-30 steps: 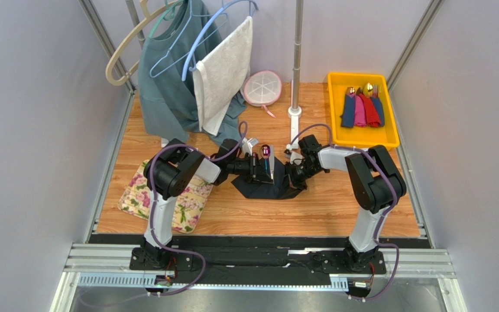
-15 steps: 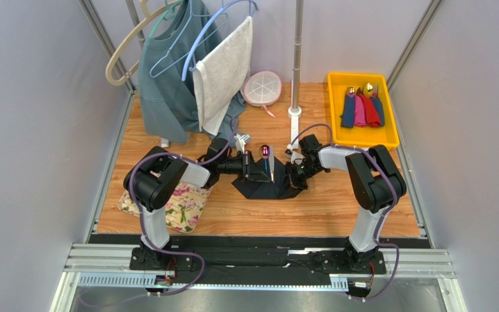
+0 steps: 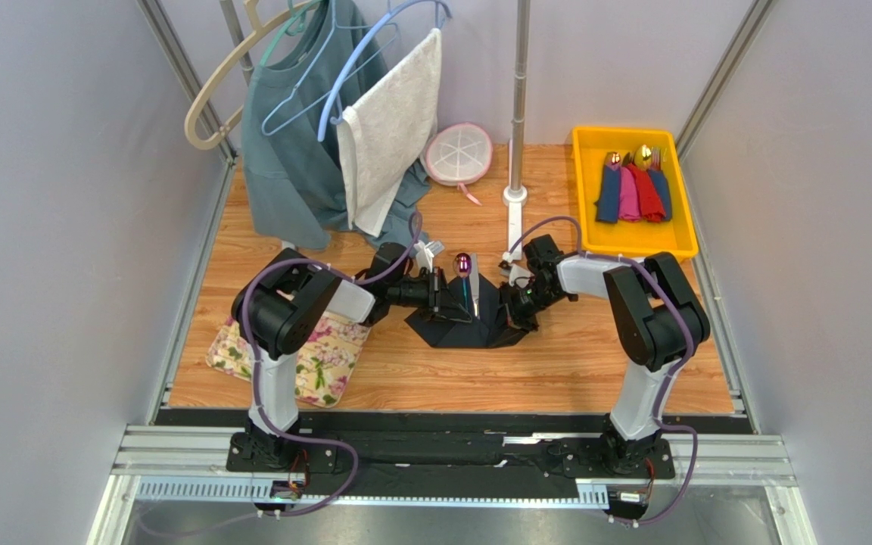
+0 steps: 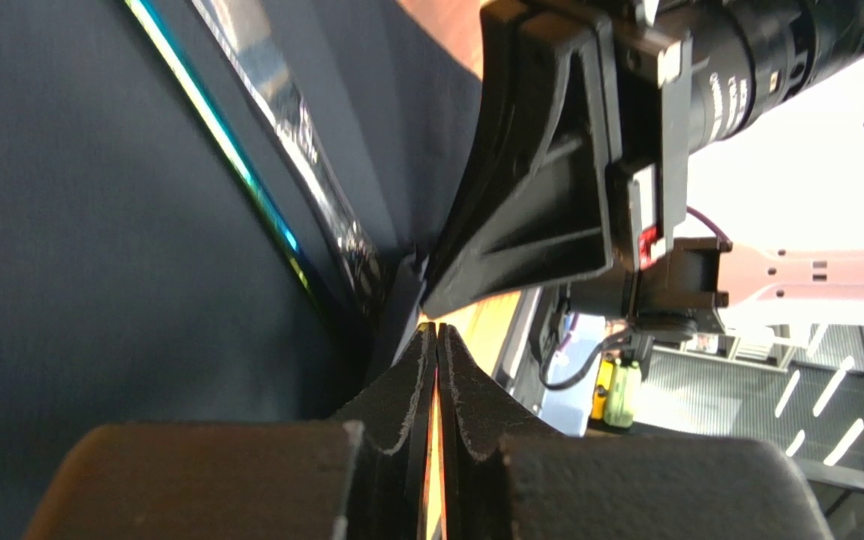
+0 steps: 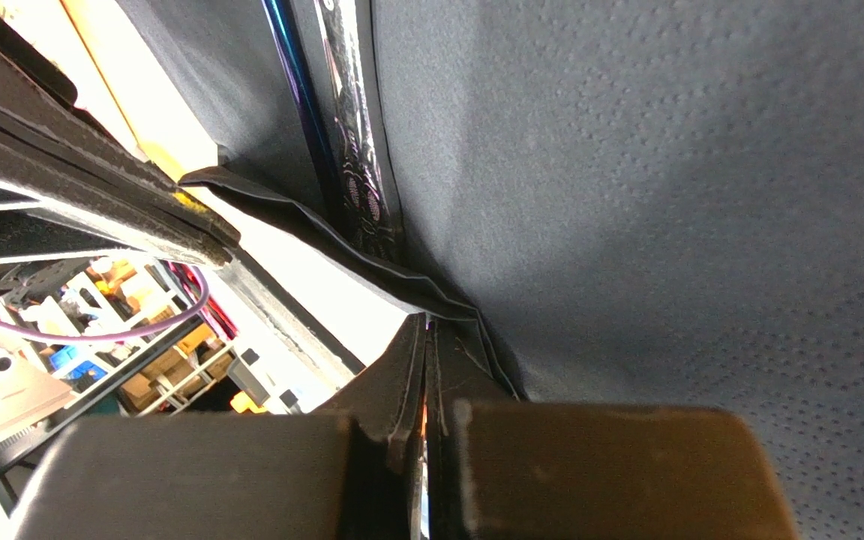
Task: Place the utensils on the paper napkin and roll it up
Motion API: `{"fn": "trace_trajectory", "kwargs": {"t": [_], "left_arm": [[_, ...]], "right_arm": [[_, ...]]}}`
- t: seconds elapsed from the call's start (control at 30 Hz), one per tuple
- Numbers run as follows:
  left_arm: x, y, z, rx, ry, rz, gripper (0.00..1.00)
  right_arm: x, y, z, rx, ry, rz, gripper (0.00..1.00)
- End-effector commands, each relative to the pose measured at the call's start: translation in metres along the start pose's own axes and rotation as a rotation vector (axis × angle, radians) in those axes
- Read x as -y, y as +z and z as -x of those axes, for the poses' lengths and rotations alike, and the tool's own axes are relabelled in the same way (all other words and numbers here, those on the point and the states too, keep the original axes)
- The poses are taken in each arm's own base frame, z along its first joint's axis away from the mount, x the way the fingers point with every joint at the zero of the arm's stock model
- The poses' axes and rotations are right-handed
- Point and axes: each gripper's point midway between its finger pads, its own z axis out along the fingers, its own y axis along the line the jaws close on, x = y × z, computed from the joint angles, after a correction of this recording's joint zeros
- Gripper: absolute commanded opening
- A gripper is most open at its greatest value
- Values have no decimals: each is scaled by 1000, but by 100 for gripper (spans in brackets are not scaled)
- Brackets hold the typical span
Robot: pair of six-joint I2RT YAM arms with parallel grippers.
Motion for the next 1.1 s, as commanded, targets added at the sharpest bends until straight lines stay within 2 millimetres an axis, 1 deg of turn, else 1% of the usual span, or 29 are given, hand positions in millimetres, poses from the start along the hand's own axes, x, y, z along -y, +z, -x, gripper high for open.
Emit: {"fn": "trace_trajectory", "kwargs": {"t": [0.0, 0.13, 0.3, 0.47, 0.57, 0.67, 0.77, 0.87, 1.0, 1.07], "left_arm": [[7, 10, 16, 33, 31, -32, 9], [-6, 15, 14, 33, -4, -12, 8], [-17, 18, 13, 33, -6, 18, 6], [-23, 19, 11, 24, -12, 34, 5], [-25, 19, 10, 24, -13, 44, 4], [-27, 18, 8, 21, -15, 50, 4], [-28, 18, 8, 19, -15, 52, 4], [-28, 18, 9, 22, -14, 54, 4], [-29, 18, 9, 20, -18, 55, 4], [-30, 18, 9, 20, -17, 57, 4]], "right_arm": [[1, 0, 8, 9, -10, -6, 0], [0, -1, 8, 12, -18, -5, 0], [-4, -3, 7, 12, -21, 8, 0], [-19, -12, 10, 27, -37, 44, 2], [-30, -17, 16, 50, -40, 68, 3], [-35, -19, 22, 65, -38, 80, 4], [-34, -17, 29, 76, -39, 71, 3], [-29, -12, 32, 73, -31, 56, 3], [-10, -3, 35, 74, -24, -16, 1], [-2, 2, 32, 56, -12, -42, 1]]}}
